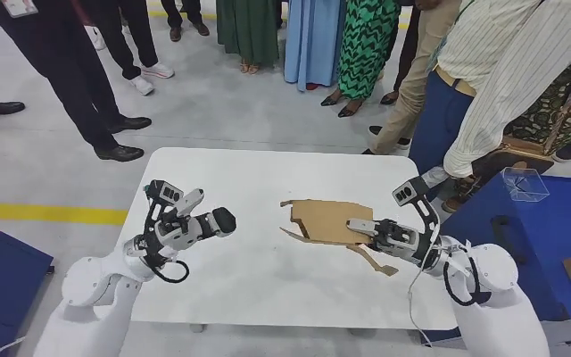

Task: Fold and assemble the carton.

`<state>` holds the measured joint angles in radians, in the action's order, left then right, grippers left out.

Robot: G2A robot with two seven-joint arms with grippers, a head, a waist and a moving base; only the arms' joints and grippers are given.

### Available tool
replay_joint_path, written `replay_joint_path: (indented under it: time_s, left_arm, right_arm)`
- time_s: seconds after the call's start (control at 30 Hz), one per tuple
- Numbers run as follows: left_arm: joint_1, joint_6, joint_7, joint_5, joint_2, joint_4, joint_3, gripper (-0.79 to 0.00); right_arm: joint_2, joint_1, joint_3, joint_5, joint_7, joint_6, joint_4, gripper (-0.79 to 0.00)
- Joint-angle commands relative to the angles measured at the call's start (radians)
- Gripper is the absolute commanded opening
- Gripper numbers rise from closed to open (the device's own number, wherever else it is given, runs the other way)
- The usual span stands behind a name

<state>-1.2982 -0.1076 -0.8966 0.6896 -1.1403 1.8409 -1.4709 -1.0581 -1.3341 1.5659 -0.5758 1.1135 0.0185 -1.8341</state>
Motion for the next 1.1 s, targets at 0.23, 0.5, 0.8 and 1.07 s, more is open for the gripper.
replay_joint_path:
  time_s: [0.23, 0.5, 0.8, 1.07]
  left_arm:
    - [-0.027, 0.06, -0.048, -0.13, 0.005, 0.154, 0.081, 0.0]
    - [0.017, 0.136, -0.028, -0.231, 0.004, 0.123, 0.173, 0.0]
    - [0.036, 0.137, -0.024, -0.205, 0.003, 0.117, 0.196, 0.0]
    - [0.055, 0.149, -0.018, -0.211, 0.004, 0.106, 0.206, 0.0]
  right_arm:
    - [0.012, -0.028, -0.005, 0.081, 0.109, 0.109, -0.012, -0.785]
    - [0.017, -0.035, -0.002, 0.06, 0.111, 0.107, -0.015, -0.785]
    - [0.022, -0.053, -0.03, 0.074, 0.116, 0.108, -0.028, -0.785]
    - [0.026, -0.048, -0.045, 0.086, 0.103, 0.111, -0.04, -0.785]
